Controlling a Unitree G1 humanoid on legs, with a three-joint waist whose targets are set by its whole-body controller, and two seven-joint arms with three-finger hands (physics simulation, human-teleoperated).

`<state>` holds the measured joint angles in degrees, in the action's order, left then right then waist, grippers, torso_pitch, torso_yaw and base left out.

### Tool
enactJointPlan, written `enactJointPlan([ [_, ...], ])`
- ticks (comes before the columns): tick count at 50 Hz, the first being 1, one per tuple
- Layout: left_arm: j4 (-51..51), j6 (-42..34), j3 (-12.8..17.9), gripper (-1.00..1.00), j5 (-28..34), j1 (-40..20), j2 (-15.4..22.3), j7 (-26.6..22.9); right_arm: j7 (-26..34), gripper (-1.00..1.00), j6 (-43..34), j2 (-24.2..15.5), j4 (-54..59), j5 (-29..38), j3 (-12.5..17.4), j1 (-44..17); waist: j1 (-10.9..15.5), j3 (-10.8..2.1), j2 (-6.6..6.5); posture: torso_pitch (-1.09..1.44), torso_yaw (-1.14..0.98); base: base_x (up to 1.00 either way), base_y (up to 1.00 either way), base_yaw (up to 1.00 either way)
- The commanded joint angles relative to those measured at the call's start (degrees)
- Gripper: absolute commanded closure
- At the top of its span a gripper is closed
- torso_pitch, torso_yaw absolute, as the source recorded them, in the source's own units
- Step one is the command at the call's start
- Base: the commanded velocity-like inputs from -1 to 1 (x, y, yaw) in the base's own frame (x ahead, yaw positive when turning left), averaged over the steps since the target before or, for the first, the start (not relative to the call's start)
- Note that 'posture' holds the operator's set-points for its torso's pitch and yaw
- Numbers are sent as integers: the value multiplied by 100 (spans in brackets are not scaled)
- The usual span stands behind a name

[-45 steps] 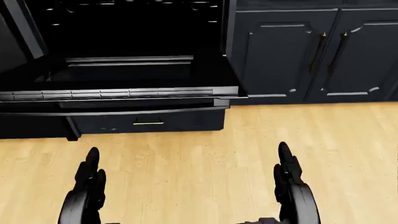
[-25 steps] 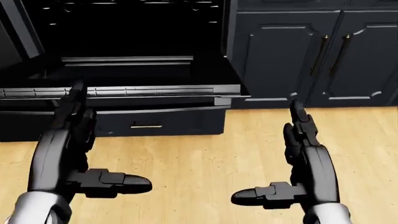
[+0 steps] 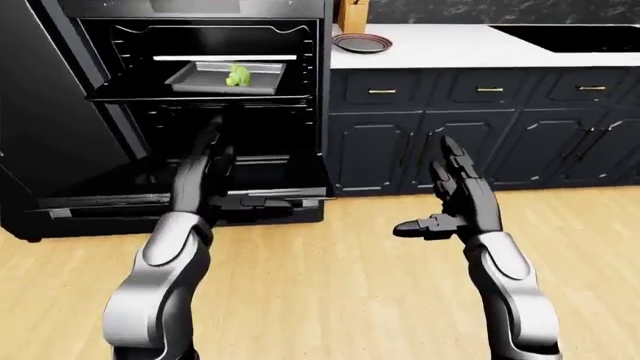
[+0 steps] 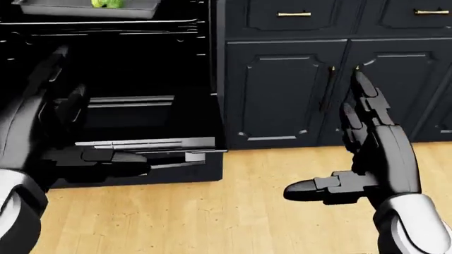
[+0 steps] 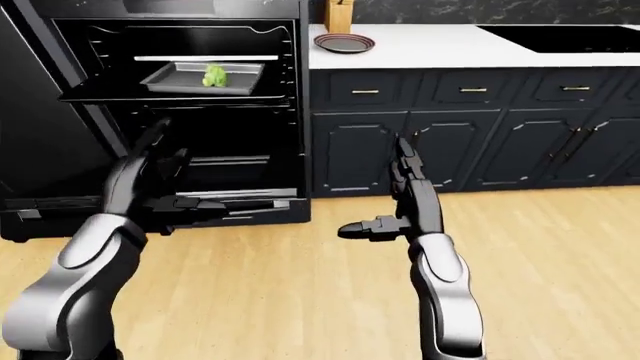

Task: Pick the broccoli from the top rack in the oven and place it on the plate on the counter.

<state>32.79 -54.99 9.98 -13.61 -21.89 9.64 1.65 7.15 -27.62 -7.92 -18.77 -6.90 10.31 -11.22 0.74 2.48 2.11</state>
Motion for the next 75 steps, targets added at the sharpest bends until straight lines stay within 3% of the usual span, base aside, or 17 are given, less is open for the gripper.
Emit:
enactJointPlan([
  [1,258,214,149,-100,5,-209,92,51,58,-100,146,-26,-304,-41,-56,-194,-1,-67,-22,0,0,70,-37,0],
  [6,346,249,58,-100,1,-97,50,80,107,-100,153,-13,-403,-5,-53,-160,-82,-164,-373,0,0,71,-36,0],
  [9,346,132,178,-100,-85,-222,107,73,119,-100,107,-23,-436,-31,-41,-209,-78,140,-439,0,0,72,-48,0],
  [11,337,123,204,-100,-107,-248,144,74,110,-100,62,-25,-473,-24,-57,-227,-35,-128,-529,0,0,73,-58,0],
  [16,438,-47,319,-100,-250,-363,239,124,118,-100,-33,-42,-504,-49,-58,-313,-76,-164,-635,0,0,53,-72,0],
  [21,561,-241,382,-100,-408,-481,311,219,105,-100,-253,-70,-699,-67,-45,-368,-206,-178,-233,0,0,30,-84,0],
  [23,597,-289,404,-100,-455,-506,341,243,119,-100,-239,-83,-691,-79,-29,-380,-346,-286,278,0,0,7,-87,0],
  [26,622,-332,427,-100,-514,-541,380,278,117,-100,-392,-117,-815,-112,8,-420,-473,-64,207,0,0,6,-87,0],
  [36,707,-452,525,-100,-727,-607,506,370,142,-100,-584,-114,-952,-327,21,-503,-151,-191,-413,0,0,4,-53,0],
  [41,615,-316,484,-100,-699,-542,521,334,198,-100,-871,-146,-1224,-331,-64,-587,-6,-197,-196,0,0,0,0,80],
  [44,581,-289,510,-100,-706,-541,539,316,230,-100,-910,-151,-1222,-302,-99,-628,-109,-115,380,0,0,0,0,100],
  [45,537,-237,504,-100,-693,-530,541,303,242,-100,-940,-158,-1231,-289,-110,-645,-18,-82,81,0,0,0,0,100],
  [54,514,-282,483,-100,-672,-558,555,292,324,-100,-1374,-279,-1404,-264,-82,-966,51,-167,-46,0,0,0,0,100],
  [60,479,-226,452,-100,-626,-526,546,249,367,-100,-1591,-359,-1433,-239,-59,-1159,45,-137,-364,0,0,0,0,100],
  [63,482,-242,420,-100,-593,-533,533,230,393,-100,-1687,-408,-1415,-214,-64,-1280,85,-234,-720,0,0,0,0,100],
  [72,469,-228,374,-100,-507,-480,473,132,486,-100,-1776,-467,-1333,-119,-71,-1392,142,-33,-62,0,0,0,0,100],
  [75,470,-225,376,-100,-484,-464,462,109,524,-100,-1843,-509,-1349,-104,-25,-1439,37,-114,380,0,0,0,0,100],
])
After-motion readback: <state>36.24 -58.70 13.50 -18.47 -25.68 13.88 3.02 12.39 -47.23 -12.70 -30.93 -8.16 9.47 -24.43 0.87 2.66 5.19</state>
